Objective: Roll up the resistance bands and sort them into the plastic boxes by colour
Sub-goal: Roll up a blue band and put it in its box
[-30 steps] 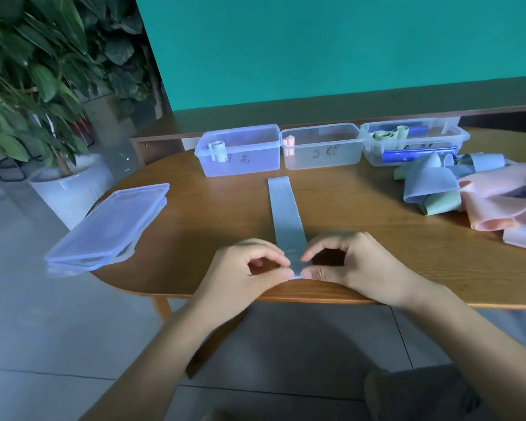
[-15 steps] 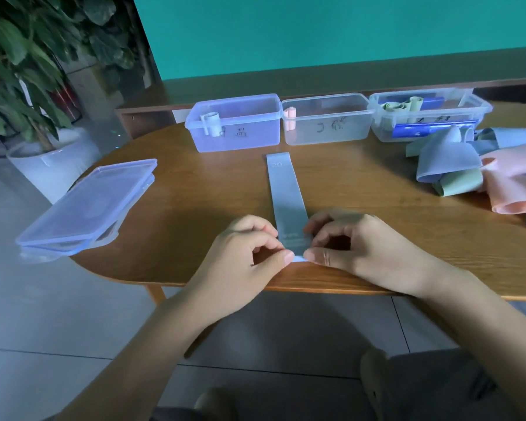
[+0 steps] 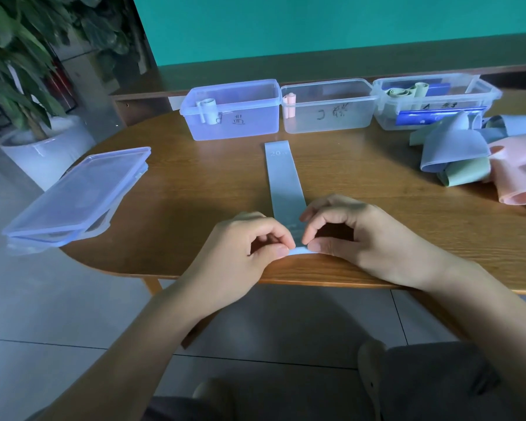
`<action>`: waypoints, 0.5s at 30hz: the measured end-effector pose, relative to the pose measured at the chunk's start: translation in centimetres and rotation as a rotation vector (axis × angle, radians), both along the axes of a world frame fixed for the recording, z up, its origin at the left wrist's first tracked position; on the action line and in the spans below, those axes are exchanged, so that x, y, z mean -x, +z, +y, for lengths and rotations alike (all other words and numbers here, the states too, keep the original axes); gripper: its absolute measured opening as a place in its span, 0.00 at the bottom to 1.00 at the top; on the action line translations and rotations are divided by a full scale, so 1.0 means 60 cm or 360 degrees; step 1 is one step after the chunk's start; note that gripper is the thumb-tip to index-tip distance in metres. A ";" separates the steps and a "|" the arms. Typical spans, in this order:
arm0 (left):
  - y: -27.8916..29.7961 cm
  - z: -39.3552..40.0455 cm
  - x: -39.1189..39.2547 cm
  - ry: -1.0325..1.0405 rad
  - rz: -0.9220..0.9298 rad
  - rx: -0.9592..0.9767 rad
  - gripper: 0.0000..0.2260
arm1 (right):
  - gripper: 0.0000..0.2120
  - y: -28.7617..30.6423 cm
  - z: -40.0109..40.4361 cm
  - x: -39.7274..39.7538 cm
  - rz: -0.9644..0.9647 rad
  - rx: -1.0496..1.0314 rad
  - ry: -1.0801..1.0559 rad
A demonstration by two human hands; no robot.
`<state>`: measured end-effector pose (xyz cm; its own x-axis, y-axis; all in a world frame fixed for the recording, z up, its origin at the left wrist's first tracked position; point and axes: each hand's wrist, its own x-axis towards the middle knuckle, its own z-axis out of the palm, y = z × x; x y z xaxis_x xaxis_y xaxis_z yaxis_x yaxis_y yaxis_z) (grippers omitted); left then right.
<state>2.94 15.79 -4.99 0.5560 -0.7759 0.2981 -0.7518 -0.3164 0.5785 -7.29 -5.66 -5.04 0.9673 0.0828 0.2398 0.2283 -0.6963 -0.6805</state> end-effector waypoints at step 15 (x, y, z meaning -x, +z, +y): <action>-0.001 -0.001 -0.004 0.0111 -0.0160 -0.0013 0.07 | 0.05 0.000 0.002 0.001 -0.0027 0.0174 -0.0073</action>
<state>3.15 15.72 -5.07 0.5763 -0.7389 0.3491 -0.7819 -0.3743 0.4985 -7.34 -5.53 -5.07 0.9666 0.0649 0.2481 0.2051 -0.7760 -0.5964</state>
